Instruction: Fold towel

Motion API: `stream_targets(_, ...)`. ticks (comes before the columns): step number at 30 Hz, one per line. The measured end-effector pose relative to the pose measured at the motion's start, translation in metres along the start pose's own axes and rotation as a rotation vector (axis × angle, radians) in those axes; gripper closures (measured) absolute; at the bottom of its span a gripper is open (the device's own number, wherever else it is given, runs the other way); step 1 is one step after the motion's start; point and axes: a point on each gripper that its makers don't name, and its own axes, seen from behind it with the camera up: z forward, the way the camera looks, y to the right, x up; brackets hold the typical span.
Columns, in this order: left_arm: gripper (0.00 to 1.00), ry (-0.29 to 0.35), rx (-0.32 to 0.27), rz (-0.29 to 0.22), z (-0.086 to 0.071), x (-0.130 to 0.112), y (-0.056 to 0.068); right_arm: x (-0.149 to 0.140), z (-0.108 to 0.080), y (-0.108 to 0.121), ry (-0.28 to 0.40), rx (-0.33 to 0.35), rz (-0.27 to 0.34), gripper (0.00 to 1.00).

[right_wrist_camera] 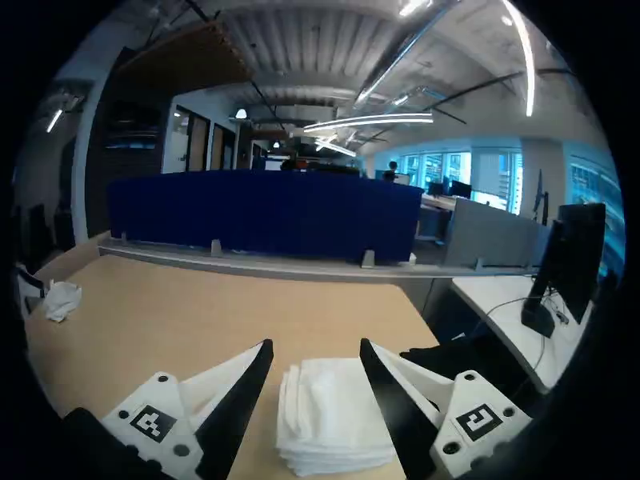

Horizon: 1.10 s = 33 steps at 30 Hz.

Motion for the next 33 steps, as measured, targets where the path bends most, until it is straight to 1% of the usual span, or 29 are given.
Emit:
stream_targets(3,0.08,0.043,0.016,-0.005,0.002,0.015,-0.008,0.010,0.000,-0.012,0.022,-0.002,-0.001,0.16)
stream_targets(6,0.08,0.087,0.028,-0.009,0.003,0.030,-0.015,0.022,0.001,-0.026,0.047,0.006,0.010,0.16)
stream_targets(12,0.08,0.150,0.062,-0.014,0.007,0.053,-0.031,0.045,0.004,-0.056,0.101,0.019,0.035,0.16)
stream_targets(15,0.08,0.188,0.078,-0.014,0.007,0.065,-0.038,0.056,0.003,-0.072,0.125,0.027,0.032,0.16)
stream_targets(18,0.08,0.220,0.081,-0.017,0.008,0.075,-0.041,0.066,0.003,-0.091,0.145,0.036,0.023,0.14)
stream_targets(20,0.08,0.235,0.080,-0.019,0.009,0.080,-0.043,0.071,0.004,-0.104,0.155,0.044,0.016,0.11)
stream_targets(27,0.08,0.285,0.080,-0.021,0.011,0.095,-0.050,0.087,0.006,-0.138,0.181,0.060,0.004,0.10)
stream_targets(30,0.08,0.308,0.081,-0.015,0.011,0.100,-0.053,0.092,0.006,-0.146,0.187,0.060,-0.001,0.09)
stream_targets(33,0.08,0.326,0.090,-0.010,0.010,0.103,-0.059,0.095,0.007,-0.150,0.187,0.053,-0.003,0.06)
